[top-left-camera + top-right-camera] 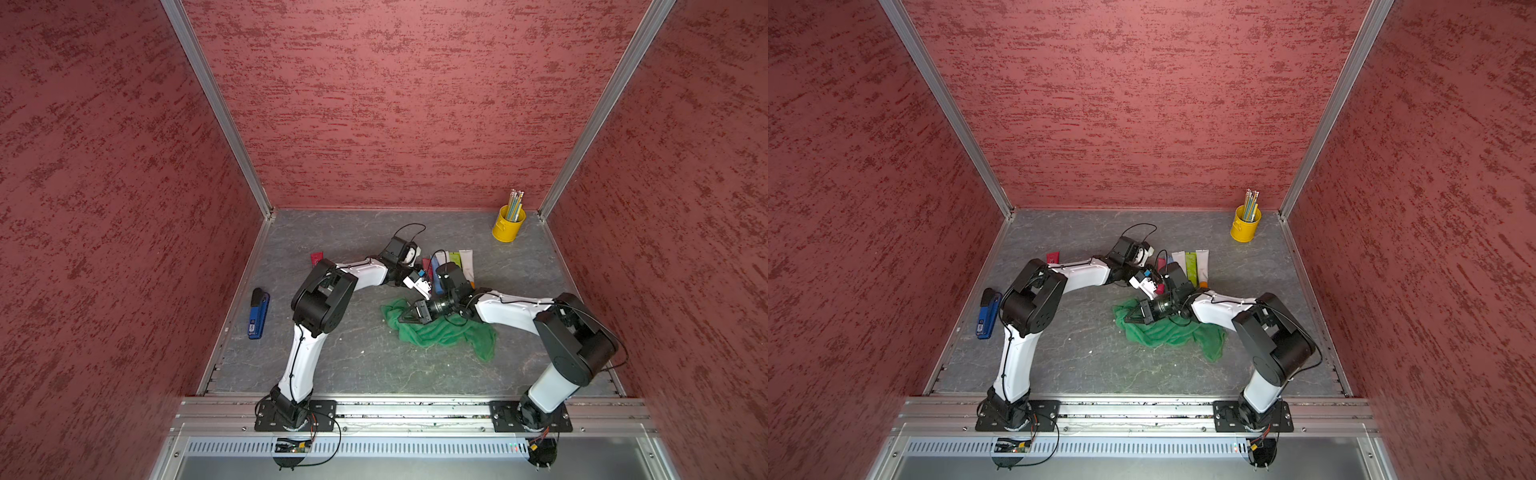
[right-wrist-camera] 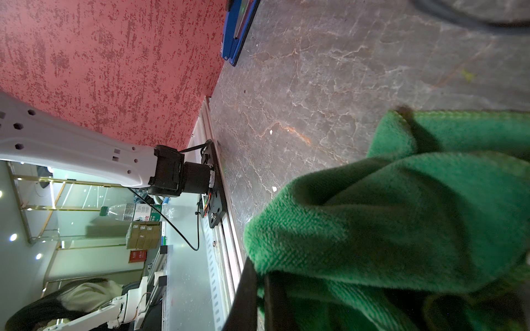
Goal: Wipe the surface of the toothpaste tube
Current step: Move the toothpaste to the center of the board.
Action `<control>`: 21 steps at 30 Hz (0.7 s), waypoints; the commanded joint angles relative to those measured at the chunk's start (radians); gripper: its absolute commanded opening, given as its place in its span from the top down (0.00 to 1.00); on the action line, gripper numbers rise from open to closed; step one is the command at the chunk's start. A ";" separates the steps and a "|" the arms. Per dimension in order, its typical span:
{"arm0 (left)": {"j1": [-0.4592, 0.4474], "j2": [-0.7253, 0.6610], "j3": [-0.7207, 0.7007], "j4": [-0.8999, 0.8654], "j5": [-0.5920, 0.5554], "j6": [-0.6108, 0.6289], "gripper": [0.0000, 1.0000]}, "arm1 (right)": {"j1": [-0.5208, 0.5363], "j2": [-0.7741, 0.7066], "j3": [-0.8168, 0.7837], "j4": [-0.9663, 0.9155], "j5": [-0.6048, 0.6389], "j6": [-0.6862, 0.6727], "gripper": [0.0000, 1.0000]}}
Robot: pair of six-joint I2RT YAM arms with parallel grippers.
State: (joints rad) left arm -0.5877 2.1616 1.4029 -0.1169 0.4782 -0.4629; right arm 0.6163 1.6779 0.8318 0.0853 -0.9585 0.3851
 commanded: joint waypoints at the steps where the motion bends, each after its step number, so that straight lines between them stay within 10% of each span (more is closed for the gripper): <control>1: -0.025 0.002 -0.059 -0.043 -0.019 -0.017 0.70 | 0.004 0.001 -0.013 0.029 -0.017 0.001 0.97; 12: -0.069 -0.071 -0.147 -0.054 -0.199 -0.039 0.76 | 0.005 -0.013 -0.025 0.034 -0.018 0.001 0.97; 21: -0.050 -0.135 -0.055 -0.134 -0.259 0.052 0.41 | 0.013 -0.060 -0.030 0.041 -0.021 -0.006 0.97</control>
State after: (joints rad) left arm -0.6468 2.0434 1.3041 -0.1753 0.2596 -0.4576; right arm 0.6205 1.6623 0.8082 0.0879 -0.9615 0.3851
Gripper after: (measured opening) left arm 0.585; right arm 0.048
